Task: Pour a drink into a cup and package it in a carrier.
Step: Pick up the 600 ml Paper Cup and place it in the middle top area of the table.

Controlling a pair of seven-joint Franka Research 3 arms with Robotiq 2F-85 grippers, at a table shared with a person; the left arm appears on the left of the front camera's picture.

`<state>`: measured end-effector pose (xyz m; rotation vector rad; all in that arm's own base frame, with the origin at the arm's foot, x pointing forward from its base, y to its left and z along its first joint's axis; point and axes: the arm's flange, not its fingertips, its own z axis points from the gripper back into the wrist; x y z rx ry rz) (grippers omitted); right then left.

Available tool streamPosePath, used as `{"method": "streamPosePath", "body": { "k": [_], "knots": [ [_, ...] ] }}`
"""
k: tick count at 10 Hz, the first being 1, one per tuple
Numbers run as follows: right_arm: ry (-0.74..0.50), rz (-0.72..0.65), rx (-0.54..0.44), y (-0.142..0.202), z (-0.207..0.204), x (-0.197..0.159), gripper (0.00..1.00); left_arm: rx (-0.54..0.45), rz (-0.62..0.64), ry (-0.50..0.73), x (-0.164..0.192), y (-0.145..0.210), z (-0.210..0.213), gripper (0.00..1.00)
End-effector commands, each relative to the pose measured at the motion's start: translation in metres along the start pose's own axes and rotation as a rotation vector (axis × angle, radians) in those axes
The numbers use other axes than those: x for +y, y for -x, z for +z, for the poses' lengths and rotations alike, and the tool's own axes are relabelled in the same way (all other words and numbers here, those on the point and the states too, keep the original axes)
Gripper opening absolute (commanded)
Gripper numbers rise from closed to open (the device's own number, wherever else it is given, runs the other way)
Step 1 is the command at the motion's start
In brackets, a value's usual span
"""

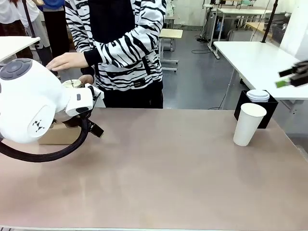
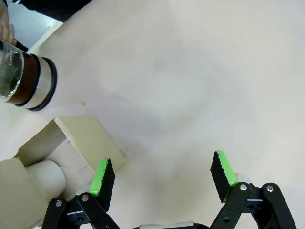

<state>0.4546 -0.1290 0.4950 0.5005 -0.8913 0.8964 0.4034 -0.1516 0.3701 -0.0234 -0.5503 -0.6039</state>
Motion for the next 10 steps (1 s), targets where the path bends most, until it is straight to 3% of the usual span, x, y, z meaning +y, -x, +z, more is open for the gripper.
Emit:
{"method": "streamPosePath", "body": {
  "k": [1, 2, 4, 5, 7, 10],
  "knots": [
    [0.021, -0.046, -0.069, 0.017, -0.032, -0.006, 1.0, -0.001, 0.0, 0.001, 0.0, 0.0, 0.0, 1.0],
    [0.0, 0.0, 0.0, 0.0, 0.0, 0.0, 1.0, -0.001, 0.0, 0.001, 0.0, 0.0, 0.0, 1.0],
    [0.0, 0.0, 0.0, 0.0, 0.0, 0.0, 1.0, -0.001, 0.0, 0.001, 0.0, 0.0, 0.0, 1.0],
    [0.0, -0.027, -0.028, 0.024, -0.003, -0.004, 1.0, -0.001, 0.0, 0.001, 0.0, 0.0, 0.0, 1.0],
    [-0.121, -0.061, -0.147, 0.074, 0.0, -0.027, 1.0, -0.001, 0.0, 0.001, 0.0, 0.0, 0.0, 1.0],
    [-0.188, -0.093, -0.363, 0.146, -0.003, -0.026, 1.0, -0.001, 0.0, 0.001, 0.0, 0.0, 0.0, 1.0]
  ]
}}
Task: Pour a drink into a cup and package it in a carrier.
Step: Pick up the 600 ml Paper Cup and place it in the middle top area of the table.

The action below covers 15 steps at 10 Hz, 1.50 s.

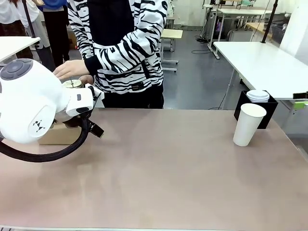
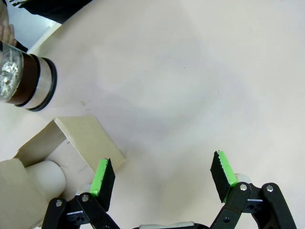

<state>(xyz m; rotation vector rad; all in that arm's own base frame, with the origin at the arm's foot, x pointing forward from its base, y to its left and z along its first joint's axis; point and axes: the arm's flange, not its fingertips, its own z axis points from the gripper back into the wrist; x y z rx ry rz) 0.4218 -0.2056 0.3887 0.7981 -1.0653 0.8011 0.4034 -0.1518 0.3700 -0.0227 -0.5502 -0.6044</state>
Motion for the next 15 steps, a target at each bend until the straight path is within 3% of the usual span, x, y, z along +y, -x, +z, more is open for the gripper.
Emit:
{"method": "streamPosePath", "body": {
  "k": [1, 5, 9, 15],
  "knots": [
    [-0.072, 0.025, -0.115, 0.035, -0.013, -0.012, 1.0, -0.001, 0.0, 0.001, 0.0, 0.0, 0.0, 1.0],
    [-0.014, 0.115, -0.242, 0.09, -0.06, -0.01, 1.0, -0.001, 0.0, 0.001, 0.0, 0.0, 0.0, 1.0],
    [-0.061, 0.068, -0.203, 0.085, -0.052, -0.008, 1.0, -0.001, 0.0, 0.001, 0.0, 0.0, 0.0, 1.0],
    [-0.056, 0.109, -0.266, 0.115, -0.107, -0.007, 1.0, -0.001, 0.0, 0.001, 0.0, 0.0, 0.0, 1.0]
  ]
}}
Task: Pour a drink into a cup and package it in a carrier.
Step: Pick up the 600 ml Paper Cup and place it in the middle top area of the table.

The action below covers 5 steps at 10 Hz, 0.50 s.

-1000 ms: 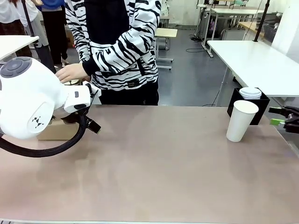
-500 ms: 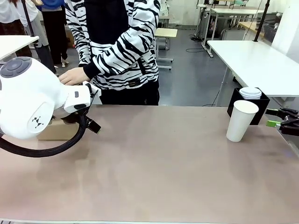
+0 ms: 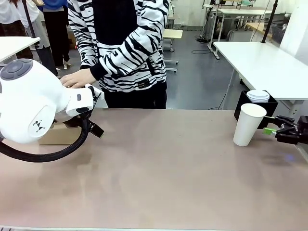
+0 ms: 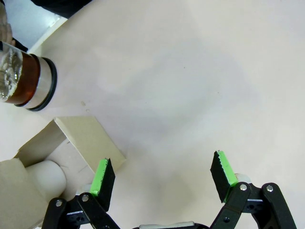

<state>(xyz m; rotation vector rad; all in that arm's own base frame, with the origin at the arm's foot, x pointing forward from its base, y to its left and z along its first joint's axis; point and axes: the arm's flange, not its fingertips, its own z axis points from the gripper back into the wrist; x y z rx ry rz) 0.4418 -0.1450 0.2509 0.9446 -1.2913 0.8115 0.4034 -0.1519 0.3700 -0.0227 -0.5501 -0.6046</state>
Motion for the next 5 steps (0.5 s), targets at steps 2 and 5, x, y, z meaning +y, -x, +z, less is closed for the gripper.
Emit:
{"method": "streamPosePath", "body": {
  "k": [2, 5],
  "knots": [
    [0.008, 0.059, -0.014, 0.01, -0.023, 0.005, 1.0, -0.001, 0.001, 0.001, 0.0, 0.0, 0.0, 1.0],
    [-0.007, 0.033, -0.007, 0.022, -0.041, 0.003, 1.0, -0.001, 0.001, 0.001, 0.0, 0.0, 0.0, 1.0]
  ]
}}
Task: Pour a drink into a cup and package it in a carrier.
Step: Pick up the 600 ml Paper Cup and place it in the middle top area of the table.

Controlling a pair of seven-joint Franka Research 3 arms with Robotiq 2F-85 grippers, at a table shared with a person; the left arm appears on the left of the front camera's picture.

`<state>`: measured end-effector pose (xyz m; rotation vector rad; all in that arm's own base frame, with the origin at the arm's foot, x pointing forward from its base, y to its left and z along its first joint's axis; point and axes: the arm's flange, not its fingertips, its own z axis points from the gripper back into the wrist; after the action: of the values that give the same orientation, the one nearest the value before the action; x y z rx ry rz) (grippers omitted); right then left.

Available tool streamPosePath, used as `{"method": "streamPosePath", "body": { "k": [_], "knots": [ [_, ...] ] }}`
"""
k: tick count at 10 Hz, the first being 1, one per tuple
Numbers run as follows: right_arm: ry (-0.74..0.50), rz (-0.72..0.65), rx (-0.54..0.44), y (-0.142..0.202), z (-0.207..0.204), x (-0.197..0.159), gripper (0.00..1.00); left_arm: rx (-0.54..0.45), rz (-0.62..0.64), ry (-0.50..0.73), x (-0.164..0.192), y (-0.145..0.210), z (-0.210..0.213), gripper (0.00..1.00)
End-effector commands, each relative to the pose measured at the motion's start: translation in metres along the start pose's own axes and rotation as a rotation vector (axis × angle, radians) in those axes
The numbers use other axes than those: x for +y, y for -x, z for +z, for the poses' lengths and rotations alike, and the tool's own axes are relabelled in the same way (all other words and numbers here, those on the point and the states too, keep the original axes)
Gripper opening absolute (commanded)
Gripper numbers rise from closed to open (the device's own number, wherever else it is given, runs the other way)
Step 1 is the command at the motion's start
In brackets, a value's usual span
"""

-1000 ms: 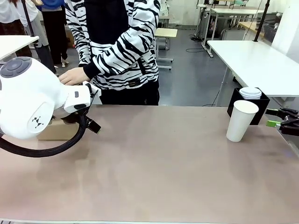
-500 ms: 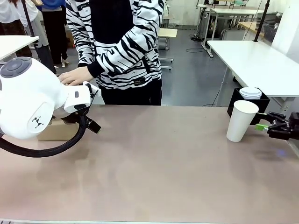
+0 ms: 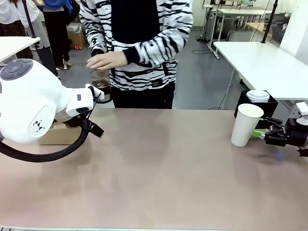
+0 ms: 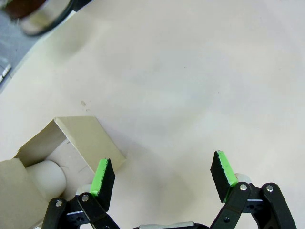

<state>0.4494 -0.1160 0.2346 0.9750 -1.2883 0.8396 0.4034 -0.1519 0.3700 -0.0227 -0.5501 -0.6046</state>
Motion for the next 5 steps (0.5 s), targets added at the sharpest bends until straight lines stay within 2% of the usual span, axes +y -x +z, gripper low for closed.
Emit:
{"method": "streamPosePath", "body": {
  "k": [1, 5],
  "knots": [
    [0.03, 0.018, 0.004, 0.012, -0.018, -0.004, 1.0, -0.001, 0.001, 0.001, 0.0, 0.0, 0.0, 1.0],
    [0.051, -0.032, -0.001, 0.026, -0.04, -0.019, 1.0, -0.001, 0.001, 0.001, 0.0, 0.0, 0.0, 1.0]
  ]
}}
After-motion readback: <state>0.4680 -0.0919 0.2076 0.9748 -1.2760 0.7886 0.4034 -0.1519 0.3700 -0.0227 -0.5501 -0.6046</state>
